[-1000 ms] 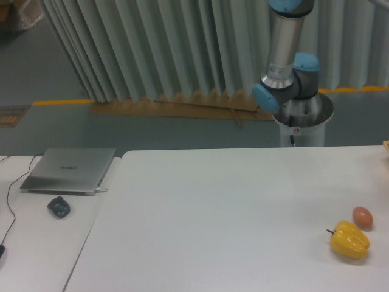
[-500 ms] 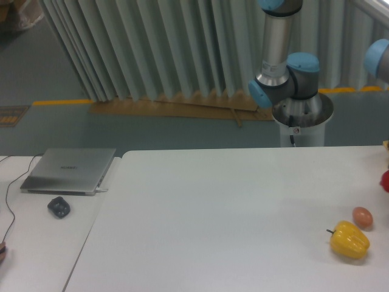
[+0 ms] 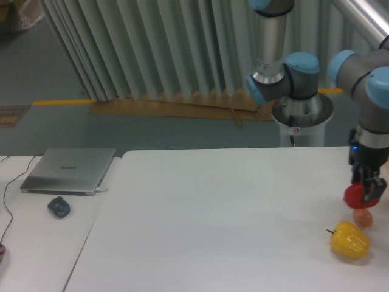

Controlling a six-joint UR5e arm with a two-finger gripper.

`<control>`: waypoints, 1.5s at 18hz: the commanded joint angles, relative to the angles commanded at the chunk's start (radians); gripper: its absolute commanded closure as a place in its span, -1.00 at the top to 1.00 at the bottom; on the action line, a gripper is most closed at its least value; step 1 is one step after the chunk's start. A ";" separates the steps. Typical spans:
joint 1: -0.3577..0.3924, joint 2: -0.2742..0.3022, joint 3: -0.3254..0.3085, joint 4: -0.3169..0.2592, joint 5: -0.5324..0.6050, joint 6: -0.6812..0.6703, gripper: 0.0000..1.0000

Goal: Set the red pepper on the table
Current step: 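Carry the red pepper in the gripper over the table beside the egg, then lower the held red pepper down onto the table surface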

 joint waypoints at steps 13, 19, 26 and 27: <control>-0.034 0.054 -0.057 -0.178 0.137 -0.092 -0.04; -0.046 0.044 -0.057 -0.199 0.133 -0.095 -0.04; -0.055 0.005 -0.058 -0.184 0.133 -0.098 -0.03; -0.058 0.001 -0.060 -0.163 0.135 -0.098 -0.03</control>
